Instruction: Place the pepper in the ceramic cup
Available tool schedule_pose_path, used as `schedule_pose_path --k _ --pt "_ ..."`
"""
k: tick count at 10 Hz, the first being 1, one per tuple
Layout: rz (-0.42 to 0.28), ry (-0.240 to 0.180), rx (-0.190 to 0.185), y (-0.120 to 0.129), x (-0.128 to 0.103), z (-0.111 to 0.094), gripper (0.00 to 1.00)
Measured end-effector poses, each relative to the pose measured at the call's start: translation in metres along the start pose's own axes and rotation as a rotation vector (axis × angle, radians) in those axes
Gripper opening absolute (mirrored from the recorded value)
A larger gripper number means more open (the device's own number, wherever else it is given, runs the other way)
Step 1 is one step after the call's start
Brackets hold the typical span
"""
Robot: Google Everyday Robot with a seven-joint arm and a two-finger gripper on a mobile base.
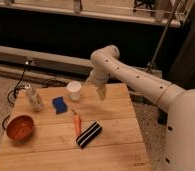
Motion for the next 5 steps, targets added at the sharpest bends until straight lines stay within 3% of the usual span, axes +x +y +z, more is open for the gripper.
schedule_pose_path --k 2,5 --pt "-0.132 -0.022 -0.005 0.007 -0.039 0.004 0.8" --pt "-0.322 -0.015 -0.066 0.023 -0.078 0.026 0.8"
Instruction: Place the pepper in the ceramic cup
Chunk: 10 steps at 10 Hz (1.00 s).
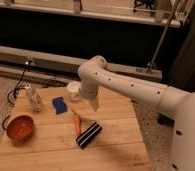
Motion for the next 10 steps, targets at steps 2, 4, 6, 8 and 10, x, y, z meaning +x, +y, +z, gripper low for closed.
schedule_pose_path --k 2,4,6,8,10 --pt "-0.108 0.028 -0.051 -0.001 -0.009 0.021 0.8" --pt "-0.208 0.056 -0.073 -0.008 -0.012 0.041 0.8" --pt "-0.271 0.055 -0.076 -0.014 -0.016 0.059 0.8" --pt "-0.302 0.034 -0.077 -0.016 -0.024 0.073 0.8" --pt "-0.317 0.007 -0.085 -0.017 -0.029 0.087 0.8"
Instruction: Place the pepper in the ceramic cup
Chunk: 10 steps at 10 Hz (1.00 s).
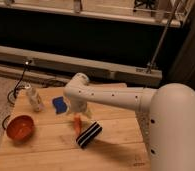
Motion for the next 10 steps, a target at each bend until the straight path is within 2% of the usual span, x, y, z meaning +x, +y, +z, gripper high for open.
schedule_pose_path --k 4,5,10 --pt "0.015 -0.05 -0.012 0.0 0.006 0.027 0.78" --pt "0.024 -0.063 -0.016 0.002 0.008 0.033 0.71" --pt "0.047 -0.091 -0.05 0.004 0.016 0.044 0.19"
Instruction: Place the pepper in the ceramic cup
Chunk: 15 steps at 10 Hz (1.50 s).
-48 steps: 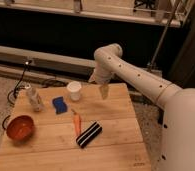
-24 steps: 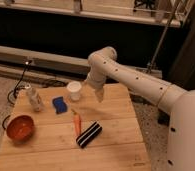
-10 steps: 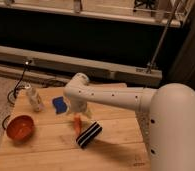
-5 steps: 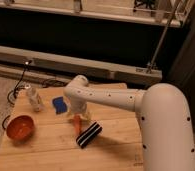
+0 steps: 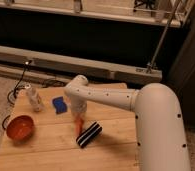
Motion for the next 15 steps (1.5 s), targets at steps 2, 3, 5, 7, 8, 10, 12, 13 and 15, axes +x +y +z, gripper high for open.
schedule_pose_path --k 2,3,5,7,8,10,12,13,15 --pt "0.021 0.008 -0.017 0.002 0.007 -0.003 0.02" --pt "0.041 0.018 -0.022 0.004 0.012 -0.007 0.0" --pt "0.131 0.074 -0.021 0.015 0.037 -0.04 0.0" --pt "0.22 0.154 -0.027 0.032 0.069 -0.085 0.0" --pt "0.268 0.206 -0.036 0.042 0.089 -0.111 0.0" --pt "0.376 0.296 -0.061 0.057 0.127 -0.16 0.0" --pt "0.486 0.33 -0.068 0.059 0.158 -0.191 0.0" --pt "0.519 0.33 -0.064 0.055 0.168 -0.196 0.0" --pt "0.581 0.338 -0.045 0.039 0.189 -0.205 0.0"
